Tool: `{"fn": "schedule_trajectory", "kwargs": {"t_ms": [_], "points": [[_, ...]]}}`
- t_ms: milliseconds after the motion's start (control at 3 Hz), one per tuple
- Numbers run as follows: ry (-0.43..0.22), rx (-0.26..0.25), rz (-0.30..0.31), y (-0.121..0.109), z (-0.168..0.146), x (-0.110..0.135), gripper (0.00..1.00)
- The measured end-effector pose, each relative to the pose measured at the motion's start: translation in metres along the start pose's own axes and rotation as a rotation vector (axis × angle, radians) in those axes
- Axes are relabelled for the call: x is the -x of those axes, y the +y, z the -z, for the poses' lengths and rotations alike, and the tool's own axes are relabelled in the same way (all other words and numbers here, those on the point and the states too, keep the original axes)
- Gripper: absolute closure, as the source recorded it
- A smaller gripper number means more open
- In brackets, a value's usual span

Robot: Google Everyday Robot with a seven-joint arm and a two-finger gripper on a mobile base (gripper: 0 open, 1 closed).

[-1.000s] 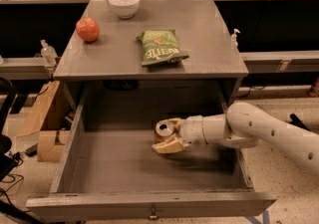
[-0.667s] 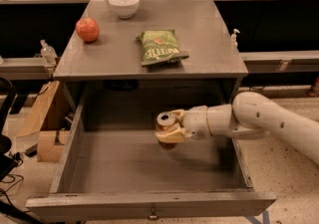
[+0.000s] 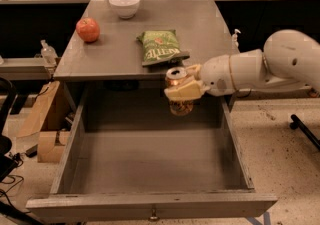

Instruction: Pick orange can from top drawer and place on counter

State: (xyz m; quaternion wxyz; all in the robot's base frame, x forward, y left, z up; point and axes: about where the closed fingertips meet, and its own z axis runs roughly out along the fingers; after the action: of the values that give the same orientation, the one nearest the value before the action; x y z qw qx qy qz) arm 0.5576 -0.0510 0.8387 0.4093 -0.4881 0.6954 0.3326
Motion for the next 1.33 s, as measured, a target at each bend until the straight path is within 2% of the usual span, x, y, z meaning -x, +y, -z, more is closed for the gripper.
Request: {"fn": "schedule_trajectory", "kwargs": {"t_ms": [667,1000,1333], "points": [[-0.062,-0.011,-0.033,-0.031,0.035,0.086,1.0],[-0.086,-0.082,-0.064,-0.061,0.044,0.13,1.0],[-0.122,-0.181,-0.058,-0.084,0.049,0.156,1.0]]}}
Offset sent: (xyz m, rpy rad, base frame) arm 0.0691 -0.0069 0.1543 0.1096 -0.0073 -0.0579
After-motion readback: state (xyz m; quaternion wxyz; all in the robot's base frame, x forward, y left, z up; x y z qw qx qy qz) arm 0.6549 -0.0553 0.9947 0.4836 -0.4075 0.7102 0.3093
